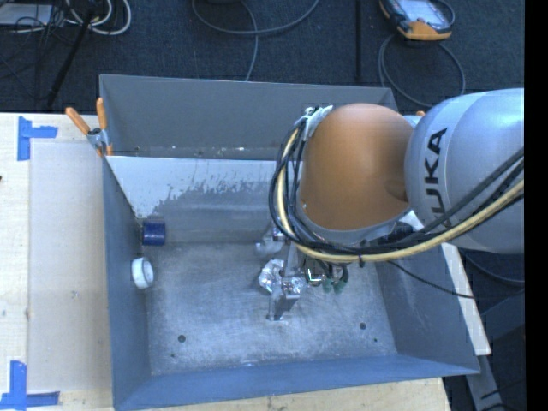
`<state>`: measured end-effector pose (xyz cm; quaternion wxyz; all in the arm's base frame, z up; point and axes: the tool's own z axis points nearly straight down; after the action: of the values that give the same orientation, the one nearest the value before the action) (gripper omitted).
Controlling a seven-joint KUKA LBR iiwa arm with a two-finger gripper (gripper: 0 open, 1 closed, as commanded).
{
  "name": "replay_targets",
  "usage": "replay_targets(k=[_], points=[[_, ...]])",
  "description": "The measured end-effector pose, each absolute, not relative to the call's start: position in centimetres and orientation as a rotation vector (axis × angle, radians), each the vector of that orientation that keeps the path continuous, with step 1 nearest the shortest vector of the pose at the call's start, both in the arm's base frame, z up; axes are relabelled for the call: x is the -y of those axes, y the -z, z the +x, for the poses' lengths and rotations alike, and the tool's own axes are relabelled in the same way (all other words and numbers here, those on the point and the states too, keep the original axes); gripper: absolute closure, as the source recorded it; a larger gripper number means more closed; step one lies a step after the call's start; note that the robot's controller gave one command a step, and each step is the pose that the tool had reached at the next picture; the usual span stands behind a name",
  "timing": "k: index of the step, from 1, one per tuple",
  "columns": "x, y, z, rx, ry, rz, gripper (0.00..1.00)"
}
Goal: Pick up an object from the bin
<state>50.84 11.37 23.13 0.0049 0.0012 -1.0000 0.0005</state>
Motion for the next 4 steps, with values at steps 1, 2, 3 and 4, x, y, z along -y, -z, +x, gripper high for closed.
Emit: replay_targets(k=[1, 2, 3, 4], points=[[-9.1, -24.9, 46.9, 3.138, -0.001, -0.002, 0.0], [-3.0, -15.0, 51.3, 3.134, -0.004, 0.076, 0.0], [-4.1, -7.9, 53.8, 3.143, 0.001, 0.159, 0.0], [-1.6, -7.5, 56.6, 3.091, 0.008, 0.595, 0.0]])
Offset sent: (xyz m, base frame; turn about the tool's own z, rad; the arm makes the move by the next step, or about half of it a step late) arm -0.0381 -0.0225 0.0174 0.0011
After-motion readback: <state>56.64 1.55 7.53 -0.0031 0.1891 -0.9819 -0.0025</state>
